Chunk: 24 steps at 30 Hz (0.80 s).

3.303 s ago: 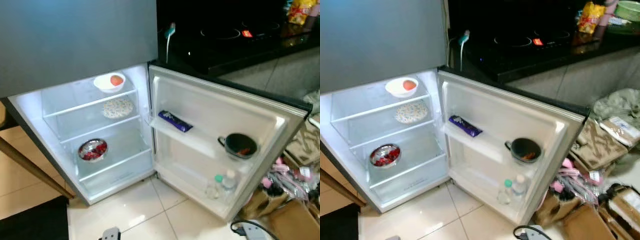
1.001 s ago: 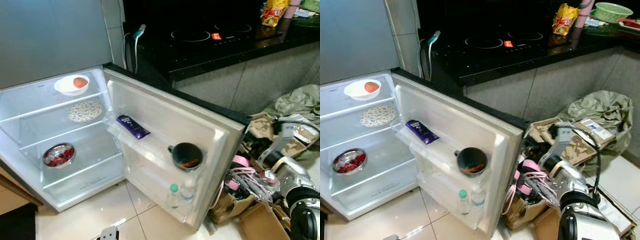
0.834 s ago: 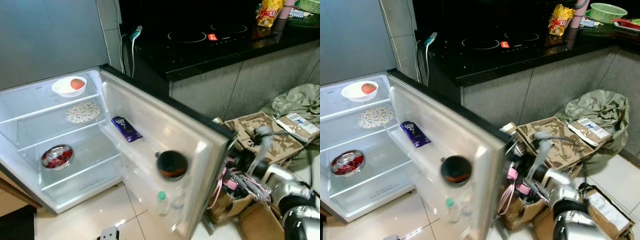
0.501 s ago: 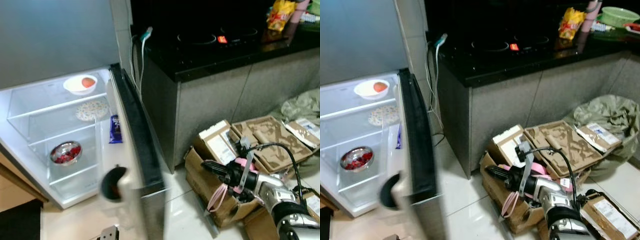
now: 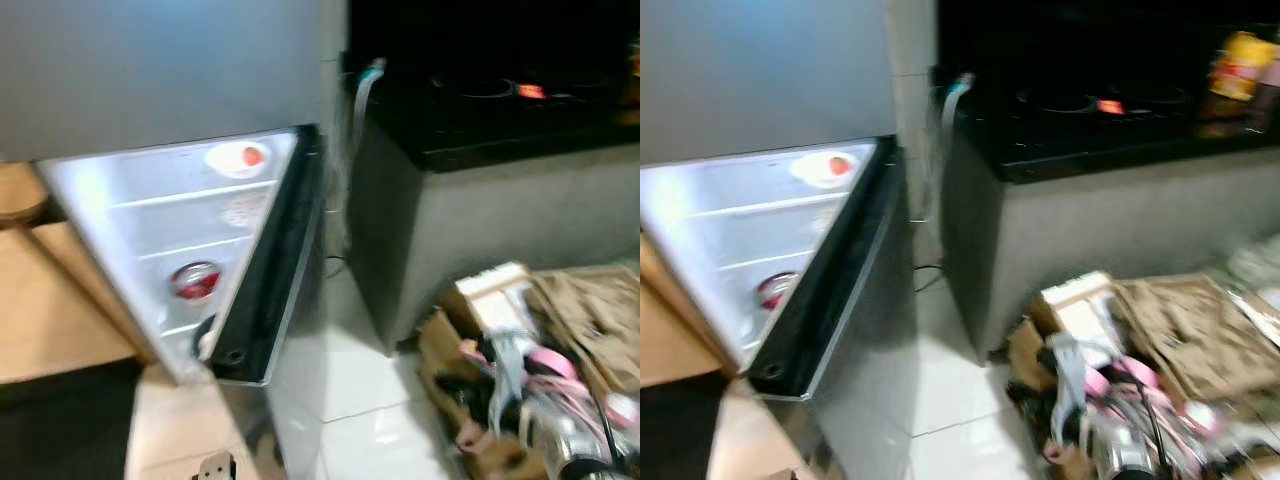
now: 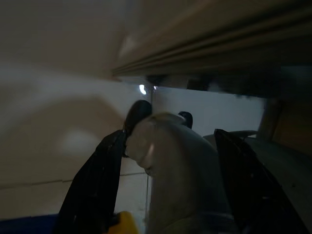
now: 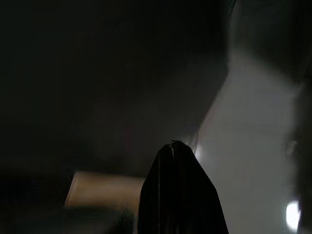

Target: Restocking fridge

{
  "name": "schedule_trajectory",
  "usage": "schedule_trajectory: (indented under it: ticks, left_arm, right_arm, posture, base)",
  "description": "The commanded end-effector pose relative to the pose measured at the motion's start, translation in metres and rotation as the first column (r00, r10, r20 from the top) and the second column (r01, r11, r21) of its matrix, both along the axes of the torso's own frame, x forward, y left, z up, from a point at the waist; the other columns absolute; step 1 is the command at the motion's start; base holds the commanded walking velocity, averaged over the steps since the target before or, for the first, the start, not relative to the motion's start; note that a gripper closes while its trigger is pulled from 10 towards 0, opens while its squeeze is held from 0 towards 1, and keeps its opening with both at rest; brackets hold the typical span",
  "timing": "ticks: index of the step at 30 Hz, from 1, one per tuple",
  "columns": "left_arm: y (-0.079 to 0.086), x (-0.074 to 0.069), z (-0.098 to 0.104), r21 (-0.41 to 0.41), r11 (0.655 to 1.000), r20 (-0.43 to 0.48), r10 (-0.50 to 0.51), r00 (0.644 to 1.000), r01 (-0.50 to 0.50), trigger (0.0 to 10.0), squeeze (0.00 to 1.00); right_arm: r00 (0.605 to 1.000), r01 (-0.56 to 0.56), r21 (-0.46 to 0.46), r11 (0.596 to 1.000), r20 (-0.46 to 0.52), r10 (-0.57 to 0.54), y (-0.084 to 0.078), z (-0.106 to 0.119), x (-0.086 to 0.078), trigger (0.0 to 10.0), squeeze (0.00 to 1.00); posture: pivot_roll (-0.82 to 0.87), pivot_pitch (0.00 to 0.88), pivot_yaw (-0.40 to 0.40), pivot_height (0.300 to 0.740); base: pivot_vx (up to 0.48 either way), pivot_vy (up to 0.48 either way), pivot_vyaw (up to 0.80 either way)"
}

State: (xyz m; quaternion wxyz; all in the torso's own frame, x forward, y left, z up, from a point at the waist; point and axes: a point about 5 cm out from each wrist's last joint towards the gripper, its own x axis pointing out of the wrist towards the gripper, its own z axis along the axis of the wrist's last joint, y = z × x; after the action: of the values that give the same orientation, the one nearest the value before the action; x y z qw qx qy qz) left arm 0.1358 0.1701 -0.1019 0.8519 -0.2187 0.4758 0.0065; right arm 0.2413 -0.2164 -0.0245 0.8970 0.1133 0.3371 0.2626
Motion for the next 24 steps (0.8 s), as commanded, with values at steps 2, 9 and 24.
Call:
schedule_trajectory:
  ticks: [2,9,24]
  left_arm:
    - [-0.004,-0.006,-0.002,-0.013,1.0,-0.023,-0.005,1.0,0.004,10.0,0.0]
    - [-0.004,-0.005,-0.002,-0.013,1.0,-0.022,-0.01,1.0,0.01,10.0,0.0]
    - [-0.004,-0.004,-0.002,-0.012,1.0,-0.02,-0.025,0.999,0.025,10.0,0.0]
  right_arm:
    - [0.999,0.008,-0.019,1.0,-0.038,-0.009,0.002,-0.007,-0.007,10.0,0.0]
    - [0.986,0.055,-0.032,0.998,-0.154,-0.059,0.003,-0.029,-0.037,10.0,0.0]
    - [0.938,0.149,-0.078,0.986,-0.304,-0.166,0.0,-0.053,-0.078,10.0,0.0]
  posture:
    - [-0.13,0.0,0.005,0.74]
    - [-0.12,0.0,0.008,0.74]
    - [-0.13,0.0,0.012,0.74]
  base:
    - [0.0,0.0,0.74]
    - [0.0,0.0,0.74]
    - [0.0,0.0,0.74]
